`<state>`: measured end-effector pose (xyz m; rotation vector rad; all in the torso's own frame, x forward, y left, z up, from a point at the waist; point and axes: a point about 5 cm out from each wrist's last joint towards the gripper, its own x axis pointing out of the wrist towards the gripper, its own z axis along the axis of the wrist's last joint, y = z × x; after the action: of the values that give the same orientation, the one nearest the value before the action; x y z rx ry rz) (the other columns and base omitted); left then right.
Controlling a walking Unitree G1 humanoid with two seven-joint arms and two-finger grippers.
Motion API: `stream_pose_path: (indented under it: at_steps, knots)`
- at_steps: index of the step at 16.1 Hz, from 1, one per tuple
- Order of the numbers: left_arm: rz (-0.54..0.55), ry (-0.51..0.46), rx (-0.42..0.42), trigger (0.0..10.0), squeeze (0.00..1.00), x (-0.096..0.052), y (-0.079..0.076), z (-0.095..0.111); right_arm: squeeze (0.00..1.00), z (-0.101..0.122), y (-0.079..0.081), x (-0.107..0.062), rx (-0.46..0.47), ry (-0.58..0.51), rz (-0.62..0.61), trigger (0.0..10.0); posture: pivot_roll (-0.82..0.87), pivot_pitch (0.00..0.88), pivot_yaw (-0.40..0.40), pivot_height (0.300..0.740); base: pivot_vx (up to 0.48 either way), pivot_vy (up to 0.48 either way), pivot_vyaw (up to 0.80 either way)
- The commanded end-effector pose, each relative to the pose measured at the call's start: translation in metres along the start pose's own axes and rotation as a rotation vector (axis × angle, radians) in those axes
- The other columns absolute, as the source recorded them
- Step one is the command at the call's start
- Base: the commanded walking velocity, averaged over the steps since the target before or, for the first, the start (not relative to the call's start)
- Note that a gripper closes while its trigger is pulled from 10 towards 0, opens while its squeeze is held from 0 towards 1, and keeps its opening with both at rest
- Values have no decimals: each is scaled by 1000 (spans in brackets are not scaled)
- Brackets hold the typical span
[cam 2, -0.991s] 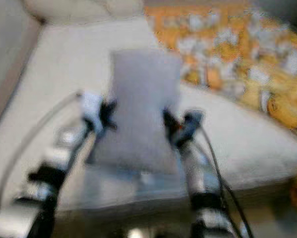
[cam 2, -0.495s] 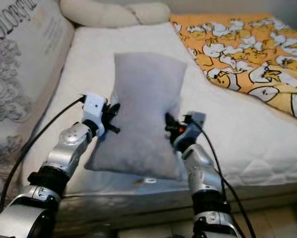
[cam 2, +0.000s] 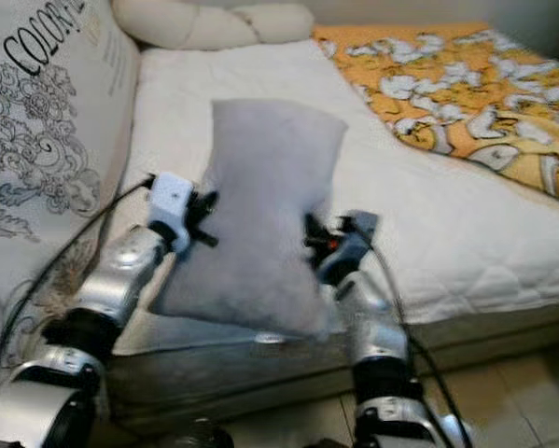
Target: Clean up the room
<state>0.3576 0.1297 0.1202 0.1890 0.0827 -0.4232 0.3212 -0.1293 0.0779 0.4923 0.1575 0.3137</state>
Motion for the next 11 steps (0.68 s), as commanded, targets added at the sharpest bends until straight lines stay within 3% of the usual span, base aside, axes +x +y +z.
stream_pose_path:
  at_steps: [1, 5, 8, 11]
  knots:
    - [-6, -44, 18, 10000, 0, 4, -2, 12, 0, 10, 0, 2, -25, -23, 5, 10000, 34, 0, 29, 740, 0, 0, 0]
    - [3, -41, 7, 10000, 0, 3, 2, 12, 0, 6, 3, 2, -68, 5, 42, 10000, 36, 0, 31, 740, 0, 0, 0]
    - [23, -29, 13, 10000, 0, 3, 5, 11, 0, 5, 5, 4, -85, 16, 55, 10000, 34, 0, 34, 740, 0, 0, 800]
    - [39, -26, 20, 10000, 0, 3, 8, 11, 0, 1, 4, 4, -95, 50, 68, 10000, 36, 0, 34, 740, 240, 0, 800]
